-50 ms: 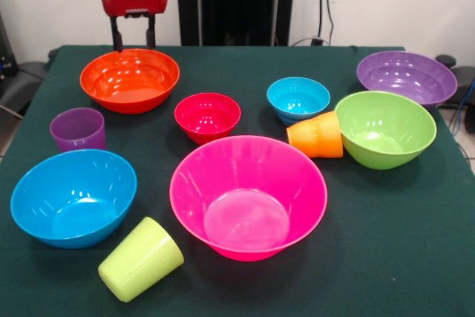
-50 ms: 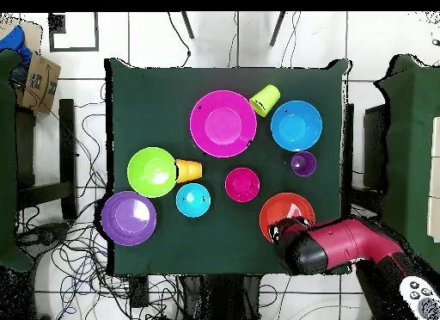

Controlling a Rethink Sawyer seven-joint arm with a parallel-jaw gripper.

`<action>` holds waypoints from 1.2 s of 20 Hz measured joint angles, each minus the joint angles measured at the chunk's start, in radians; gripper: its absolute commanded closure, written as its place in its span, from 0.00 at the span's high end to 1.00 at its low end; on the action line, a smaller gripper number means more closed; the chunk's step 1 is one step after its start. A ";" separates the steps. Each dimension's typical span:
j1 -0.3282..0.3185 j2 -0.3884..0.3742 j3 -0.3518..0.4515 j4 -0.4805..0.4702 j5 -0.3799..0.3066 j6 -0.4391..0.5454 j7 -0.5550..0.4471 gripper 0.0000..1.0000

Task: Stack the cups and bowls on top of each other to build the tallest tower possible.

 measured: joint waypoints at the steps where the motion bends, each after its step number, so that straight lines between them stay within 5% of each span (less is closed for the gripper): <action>1: 0.001 -0.001 -0.003 0.001 0.001 -0.003 0.001 1.00; 24: 0.076 -0.024 -0.102 0.082 0.046 -0.122 0.006 1.00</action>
